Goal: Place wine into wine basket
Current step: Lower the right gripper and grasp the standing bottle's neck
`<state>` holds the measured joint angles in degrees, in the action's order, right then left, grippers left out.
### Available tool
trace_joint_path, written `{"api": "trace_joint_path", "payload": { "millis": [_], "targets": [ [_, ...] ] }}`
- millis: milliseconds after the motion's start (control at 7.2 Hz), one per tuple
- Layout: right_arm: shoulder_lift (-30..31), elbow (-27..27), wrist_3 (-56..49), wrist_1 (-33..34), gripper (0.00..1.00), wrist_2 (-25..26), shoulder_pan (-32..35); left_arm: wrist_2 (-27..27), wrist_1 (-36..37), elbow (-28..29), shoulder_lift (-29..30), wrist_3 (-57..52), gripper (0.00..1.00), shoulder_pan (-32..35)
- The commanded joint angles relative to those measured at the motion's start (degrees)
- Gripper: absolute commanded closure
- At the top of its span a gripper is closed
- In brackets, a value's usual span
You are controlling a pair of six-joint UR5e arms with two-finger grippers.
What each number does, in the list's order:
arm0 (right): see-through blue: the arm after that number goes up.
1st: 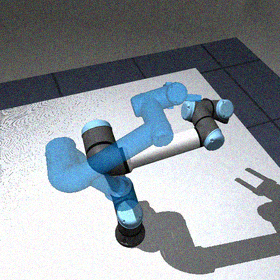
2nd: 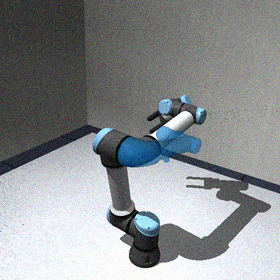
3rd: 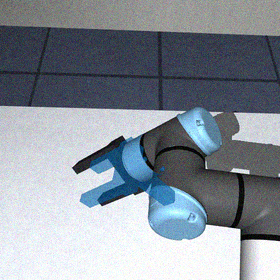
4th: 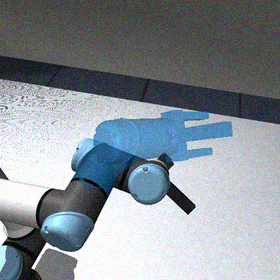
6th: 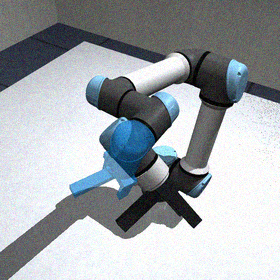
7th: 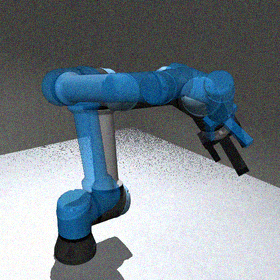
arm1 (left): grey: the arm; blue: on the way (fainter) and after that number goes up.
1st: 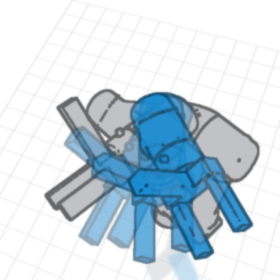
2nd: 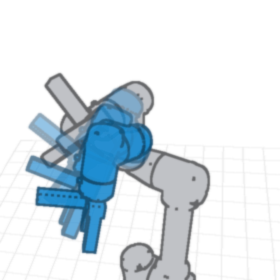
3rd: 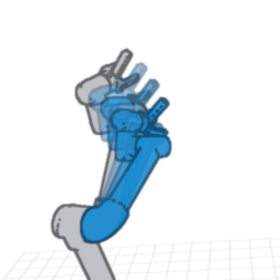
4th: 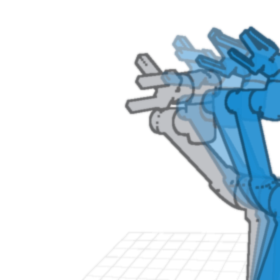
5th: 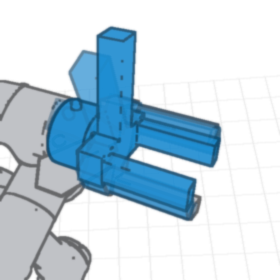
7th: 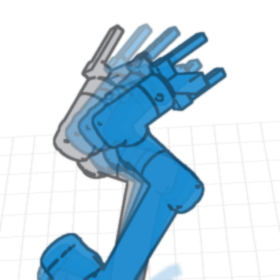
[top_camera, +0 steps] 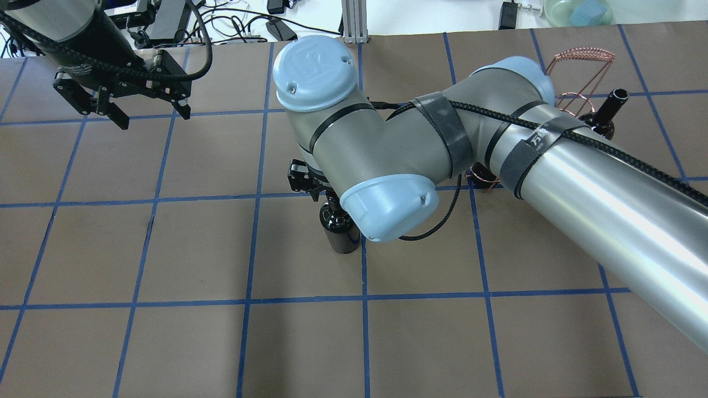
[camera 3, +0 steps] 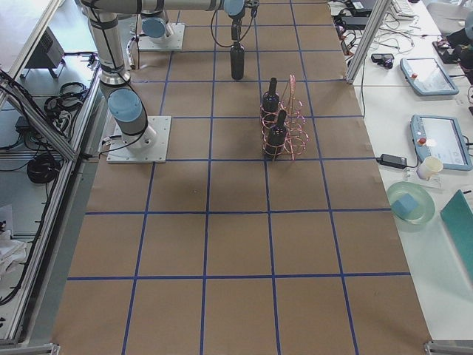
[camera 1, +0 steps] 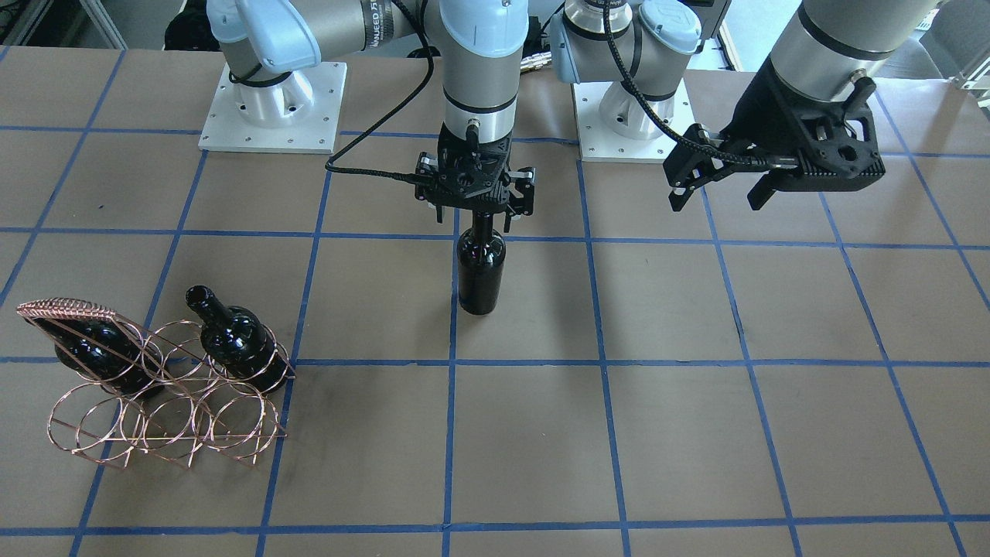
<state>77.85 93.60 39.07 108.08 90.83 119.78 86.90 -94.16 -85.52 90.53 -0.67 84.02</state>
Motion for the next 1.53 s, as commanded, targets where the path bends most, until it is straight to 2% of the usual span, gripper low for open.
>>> {"api": "trace_joint_path", "payload": {
  "millis": [0, 139, 417, 694, 833, 972, 1111, 1389],
  "targets": [
    [-0.33, -0.26, 0.39, 0.37, 0.82, -5.72, -0.16, 0.11, -0.32, -0.17, -0.88, -0.12, 0.0, 0.1],
    [-0.33, -0.44, 0.48, 0.46, 0.9, -5.66, -0.34, 0.12, -0.33, -0.26, -0.88, -0.13, 0.0, 0.1],
    [-0.24, -0.52, -0.13, 0.46, 0.99, -4.88, -0.51, 0.12, -0.41, -0.35, -1.14, -0.3, 0.0, 0.1],
    [0.28, -0.79, -0.48, 0.29, 1.0, -3.74, -1.21, 0.12, -0.41, -0.96, -1.32, -0.39, 0.0, 0.1],
    [1.15, -2.35, -1.1, -0.76, 1.0, -1.64, -2.35, 0.12, -0.41, -1.05, -1.41, -0.39, 0.0, 0.1],
    [2.9, -2.37, -4.67, -2.86, 1.0, -1.27, -4.71, 0.03, -0.41, -1.05, -1.32, -0.39, 0.0, 0.1],
    [5.01, -2.28, -9.84, -7.84, 1.0, -1.44, -9.26, 0.03, -0.33, -1.14, -1.32, -0.39, 0.0, 0.1],
    [11.41, 0.07, -27.98, -17.15, 1.0, -1.97, -20.49, 0.03, -0.33, -1.14, -1.23, -0.56, 0.0, 0.18]
  ]
}}
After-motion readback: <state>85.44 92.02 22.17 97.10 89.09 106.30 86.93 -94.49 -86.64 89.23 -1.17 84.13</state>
